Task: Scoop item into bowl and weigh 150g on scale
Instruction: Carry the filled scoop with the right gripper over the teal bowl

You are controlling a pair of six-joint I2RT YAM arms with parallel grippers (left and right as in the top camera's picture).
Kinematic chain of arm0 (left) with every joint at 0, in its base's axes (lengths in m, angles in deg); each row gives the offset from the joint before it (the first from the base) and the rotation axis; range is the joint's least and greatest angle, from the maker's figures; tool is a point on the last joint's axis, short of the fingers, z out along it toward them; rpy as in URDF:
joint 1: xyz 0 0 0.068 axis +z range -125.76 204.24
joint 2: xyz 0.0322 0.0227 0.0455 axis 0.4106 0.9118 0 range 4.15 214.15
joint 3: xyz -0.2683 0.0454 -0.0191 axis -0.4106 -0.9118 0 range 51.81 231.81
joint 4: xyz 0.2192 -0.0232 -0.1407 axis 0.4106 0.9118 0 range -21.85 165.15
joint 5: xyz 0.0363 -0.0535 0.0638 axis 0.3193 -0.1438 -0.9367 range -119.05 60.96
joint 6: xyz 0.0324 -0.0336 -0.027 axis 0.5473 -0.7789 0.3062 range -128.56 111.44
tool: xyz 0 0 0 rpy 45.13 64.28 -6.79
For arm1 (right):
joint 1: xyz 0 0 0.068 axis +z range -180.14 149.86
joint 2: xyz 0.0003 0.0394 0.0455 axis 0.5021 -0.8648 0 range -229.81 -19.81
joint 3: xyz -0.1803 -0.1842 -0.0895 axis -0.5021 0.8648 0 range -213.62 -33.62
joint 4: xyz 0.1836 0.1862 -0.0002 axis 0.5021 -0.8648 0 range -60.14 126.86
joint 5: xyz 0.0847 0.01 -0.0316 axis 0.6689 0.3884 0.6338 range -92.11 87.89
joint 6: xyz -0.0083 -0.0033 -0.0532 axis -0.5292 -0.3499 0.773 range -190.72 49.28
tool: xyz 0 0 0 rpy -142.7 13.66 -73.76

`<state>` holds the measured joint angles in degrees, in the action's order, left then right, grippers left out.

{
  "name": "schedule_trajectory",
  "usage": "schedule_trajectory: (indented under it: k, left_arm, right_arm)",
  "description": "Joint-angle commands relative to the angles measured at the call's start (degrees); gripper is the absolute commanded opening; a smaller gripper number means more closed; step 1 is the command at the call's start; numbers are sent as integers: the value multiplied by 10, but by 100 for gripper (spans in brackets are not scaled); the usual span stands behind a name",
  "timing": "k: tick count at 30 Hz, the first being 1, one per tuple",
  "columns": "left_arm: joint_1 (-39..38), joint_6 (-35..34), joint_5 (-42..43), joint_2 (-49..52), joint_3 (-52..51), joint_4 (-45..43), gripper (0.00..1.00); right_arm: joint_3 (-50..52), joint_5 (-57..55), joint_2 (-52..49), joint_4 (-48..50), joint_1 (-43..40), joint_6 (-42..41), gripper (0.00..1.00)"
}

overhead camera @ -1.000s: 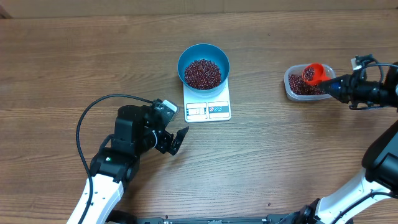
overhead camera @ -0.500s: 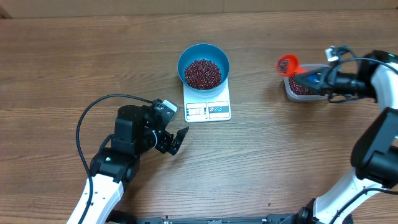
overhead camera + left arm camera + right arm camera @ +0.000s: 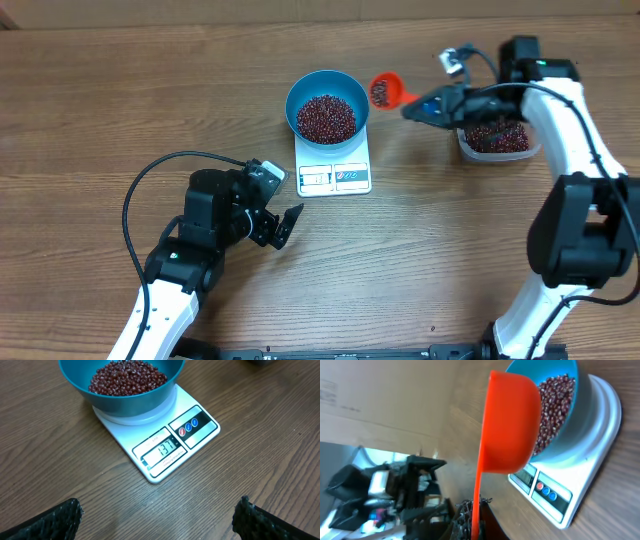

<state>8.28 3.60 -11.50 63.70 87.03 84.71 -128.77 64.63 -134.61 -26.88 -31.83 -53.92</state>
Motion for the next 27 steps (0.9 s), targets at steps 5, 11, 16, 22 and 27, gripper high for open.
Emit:
schedule_trajectory:
  k: [5,11,16,22,27]
  left_arm:
    - [2,-6,-1,4,0,-1,100]
    - [2,-6,-1,4,0,-1,100]
    - [2,-6,-1,4,0,-1,100]
    - [2,-6,-1,4,0,-1,100]
    - [2,-6,-1,4,0,-1,100]
  right_arm:
    - [-44,-150,-2,45,89,-140,4]
    - [-82,-308,-2,45,157,-162,4]
    - [-119,-459,-2,31,214,-169,4]
    - [-152,-640,-2,16,277,-168,4]
    - [-156,-774,-1,17,326,-168,4]
